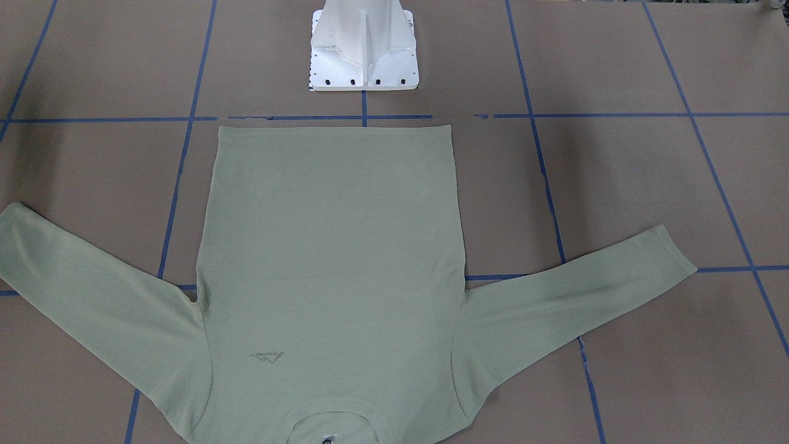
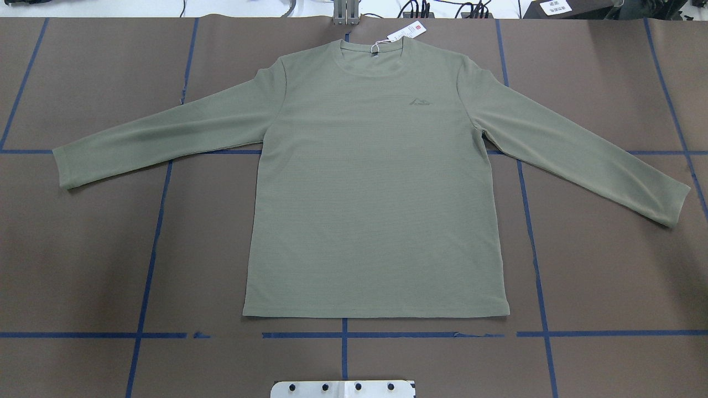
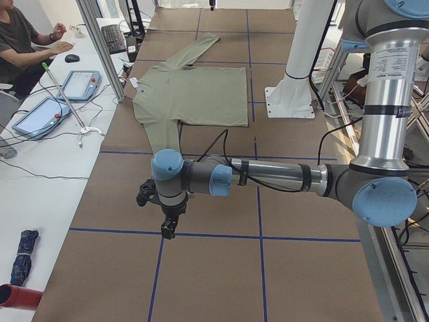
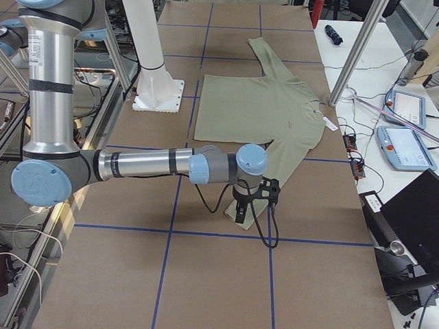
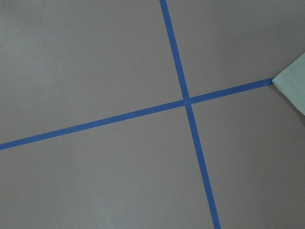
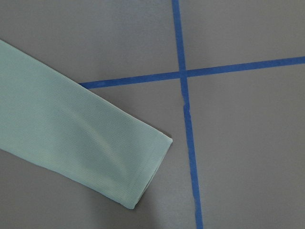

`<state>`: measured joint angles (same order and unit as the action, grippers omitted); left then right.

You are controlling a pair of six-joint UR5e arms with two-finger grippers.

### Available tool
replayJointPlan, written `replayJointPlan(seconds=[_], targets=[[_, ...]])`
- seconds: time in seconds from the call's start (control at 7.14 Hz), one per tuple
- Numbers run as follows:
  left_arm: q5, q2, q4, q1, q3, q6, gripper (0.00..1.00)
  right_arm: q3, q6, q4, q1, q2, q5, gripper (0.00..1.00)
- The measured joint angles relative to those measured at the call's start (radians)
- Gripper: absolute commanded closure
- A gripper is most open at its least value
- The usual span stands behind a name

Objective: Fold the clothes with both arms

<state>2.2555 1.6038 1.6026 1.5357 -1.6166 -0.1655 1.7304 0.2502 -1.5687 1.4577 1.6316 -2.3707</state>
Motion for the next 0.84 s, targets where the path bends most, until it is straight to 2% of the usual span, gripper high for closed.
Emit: replayJointPlan(seconds=[0.28,0.42,0.56,0.84], targets=[[0.062,0.039,0.03,-0.006,-0.009,0.0,0.0,-0.006,0.005,0.059,-0.055,-0.034,-0.01,0.0],[0.083,0.05,0.076,-0.02,-0.004,0.002,0.0,-0.028,0.024,0.133,-0.093,-0.036,-0.007,0.0],[0.094,0.052,0.108,-0.031,0.0,0.003,0.0,-0.069,0.071,0.274,-0.127,-0.021,0.007,0.0],[0.112,0.068,0.126,-0.038,-0.009,0.013,0.0,-0.259,0.143,0.658,-0.158,0.018,0.038,0.0]])
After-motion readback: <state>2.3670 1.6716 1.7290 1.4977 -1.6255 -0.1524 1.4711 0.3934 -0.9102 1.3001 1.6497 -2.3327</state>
